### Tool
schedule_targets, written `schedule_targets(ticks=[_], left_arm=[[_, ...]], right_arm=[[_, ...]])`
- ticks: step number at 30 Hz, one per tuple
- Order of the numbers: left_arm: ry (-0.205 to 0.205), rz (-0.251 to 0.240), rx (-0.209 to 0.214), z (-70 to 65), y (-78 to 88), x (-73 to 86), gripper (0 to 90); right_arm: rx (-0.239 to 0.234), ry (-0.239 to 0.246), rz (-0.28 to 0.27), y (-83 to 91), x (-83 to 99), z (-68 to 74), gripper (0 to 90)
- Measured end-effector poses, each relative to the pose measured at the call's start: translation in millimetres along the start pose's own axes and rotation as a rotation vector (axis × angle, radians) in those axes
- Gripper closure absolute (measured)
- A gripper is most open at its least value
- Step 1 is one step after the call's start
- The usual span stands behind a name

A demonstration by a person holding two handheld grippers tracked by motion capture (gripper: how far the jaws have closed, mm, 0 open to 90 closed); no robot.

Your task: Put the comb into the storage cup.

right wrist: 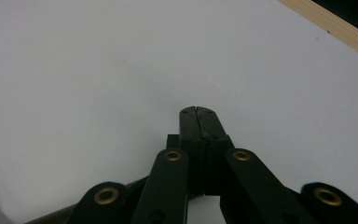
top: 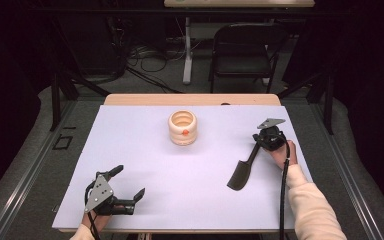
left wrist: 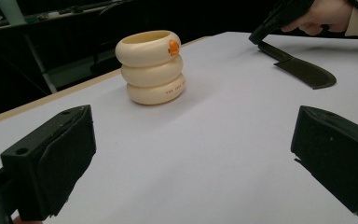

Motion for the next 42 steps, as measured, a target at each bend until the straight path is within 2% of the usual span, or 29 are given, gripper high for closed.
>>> schedule_targets(ticks=[18, 24, 31, 42], left_arm=[[0.0, -0.002, -0.001, 0.3, 0.7, -0.3, 0.0], [-0.002, -0.001, -0.001, -0.2, 0.6, -0.6, 0.0], [-0.002, -0.001, -0.003, 0.0, 0.6, -0.5, 0.0], [0.0, 0.001, -0.004, 0.1, 0.5, 0.0, 0.0]], right_arm=[[0.007, 0.0, 0.08, -0.9, 9.7, -1.0, 90.0], [0.003, -0.016, 0.106, 0.9, 13.3, -1.3, 90.0], [0.007, -0.037, 0.12, 4.3, 16.1, -2.9, 90.0], [0.011, -0.039, 0.133, 8.7, 19.0, -5.1, 90.0]])
Point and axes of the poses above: each handheld gripper's, and its own axes: y roughly backward along the jaws, x roughly out of its underside, z roughly to its left, the point moved 10 cm from there along -y, roughly forward along the jaws, and after that the axes turned 5 degrees about -y, right-handed, at the moved point
